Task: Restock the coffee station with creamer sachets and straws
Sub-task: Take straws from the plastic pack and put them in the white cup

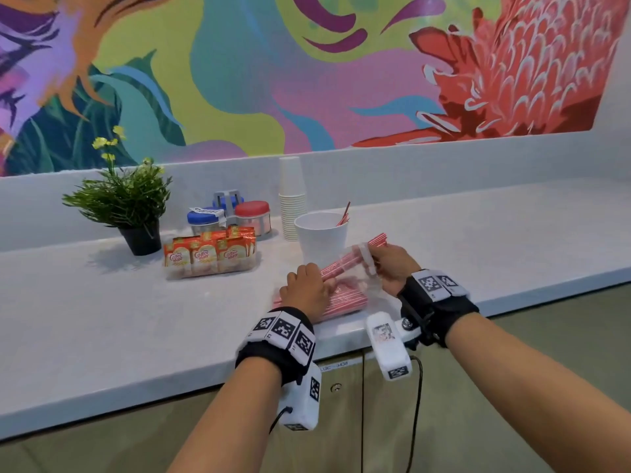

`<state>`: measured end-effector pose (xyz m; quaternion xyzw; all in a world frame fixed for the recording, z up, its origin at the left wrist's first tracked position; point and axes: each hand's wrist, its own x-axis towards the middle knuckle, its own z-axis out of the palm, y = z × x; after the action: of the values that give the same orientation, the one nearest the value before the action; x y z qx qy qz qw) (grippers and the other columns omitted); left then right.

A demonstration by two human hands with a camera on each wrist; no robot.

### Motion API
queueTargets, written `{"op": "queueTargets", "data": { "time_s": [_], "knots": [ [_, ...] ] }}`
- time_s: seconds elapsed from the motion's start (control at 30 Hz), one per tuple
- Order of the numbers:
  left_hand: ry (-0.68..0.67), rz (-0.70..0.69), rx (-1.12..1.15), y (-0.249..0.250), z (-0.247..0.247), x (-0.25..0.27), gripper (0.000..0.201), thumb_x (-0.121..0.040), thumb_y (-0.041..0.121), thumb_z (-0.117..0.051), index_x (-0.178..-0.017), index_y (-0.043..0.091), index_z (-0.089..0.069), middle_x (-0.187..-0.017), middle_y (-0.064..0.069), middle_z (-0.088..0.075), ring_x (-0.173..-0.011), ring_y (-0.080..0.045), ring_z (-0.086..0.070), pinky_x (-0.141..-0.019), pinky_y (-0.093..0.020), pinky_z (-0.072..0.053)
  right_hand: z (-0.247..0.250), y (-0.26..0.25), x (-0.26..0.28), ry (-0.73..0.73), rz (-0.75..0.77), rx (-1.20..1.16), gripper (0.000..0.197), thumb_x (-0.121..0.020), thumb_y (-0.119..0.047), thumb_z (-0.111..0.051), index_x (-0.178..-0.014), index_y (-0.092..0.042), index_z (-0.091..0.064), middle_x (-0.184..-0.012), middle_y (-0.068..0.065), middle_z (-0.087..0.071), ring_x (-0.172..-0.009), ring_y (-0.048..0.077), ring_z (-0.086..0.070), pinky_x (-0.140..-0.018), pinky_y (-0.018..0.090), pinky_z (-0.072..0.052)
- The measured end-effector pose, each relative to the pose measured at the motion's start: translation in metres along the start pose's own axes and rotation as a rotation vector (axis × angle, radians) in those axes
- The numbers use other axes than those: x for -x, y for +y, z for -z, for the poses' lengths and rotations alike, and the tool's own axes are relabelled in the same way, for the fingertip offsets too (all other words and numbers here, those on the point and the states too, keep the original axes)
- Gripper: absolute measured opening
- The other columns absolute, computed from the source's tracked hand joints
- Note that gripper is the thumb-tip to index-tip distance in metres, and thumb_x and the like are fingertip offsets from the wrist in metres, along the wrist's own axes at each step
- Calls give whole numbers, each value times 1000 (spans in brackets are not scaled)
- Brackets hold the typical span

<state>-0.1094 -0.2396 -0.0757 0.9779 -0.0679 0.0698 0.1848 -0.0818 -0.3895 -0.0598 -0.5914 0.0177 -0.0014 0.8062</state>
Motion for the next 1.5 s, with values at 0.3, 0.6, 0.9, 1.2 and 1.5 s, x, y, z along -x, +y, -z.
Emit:
{"op": "queueTargets", "data": {
  "time_s": [0.3,0.6,0.9,1.2,1.5],
  "knots": [
    [-78,-53,-75,-4,-5,-7,37,-100,35,-28,-126,11,-40,-132,-11,-46,-121,-28,-44,-103,-42,-32,-14,-3,-5,131,203,236,27,-85,-15,-63,-59,-11,-55,-35,-8,-50,-30,2,-42,-41,17,-35],
    [-242,-99,-86,-8,-8,-4,69,-88,67,-29,-145,46,3,-160,-2,-5,-146,-29,-12,-115,-59,-9,-7,-27,-16,253,377,294,42,-91,-31,-56,-55,-11,-48,-52,7,-50,-46,19,-51,-56,29,-46],
    [-340,-33,-177,4,-1,-8,67,-87,68,-31,-145,42,-13,-154,-4,-23,-140,-33,-22,-113,-58,-14,2,-1,-19,186,318,437,42,-88,-32,-59,-53,-12,-48,-49,5,-52,-51,18,-49,-66,31,-43],
    [-491,-84,-193,29,52,-31,55,-95,42,-45,-143,19,-33,-149,-7,-36,-136,-25,-35,-110,-34,-25,-17,-68,-32,162,424,231,39,-91,-29,-55,-58,-13,-43,-52,6,-41,-44,17,-41,-51,28,-40],
    [-91,18,128,15,104,-102,33,-94,20,-48,-119,2,-60,-122,-10,-62,-111,-25,-59,-79,-20,-37,-56,-108,-86,112,430,138,44,-94,-34,-50,-56,-12,-43,-50,6,-43,-44,20,-46,-53,29,-44]
  ]
}}
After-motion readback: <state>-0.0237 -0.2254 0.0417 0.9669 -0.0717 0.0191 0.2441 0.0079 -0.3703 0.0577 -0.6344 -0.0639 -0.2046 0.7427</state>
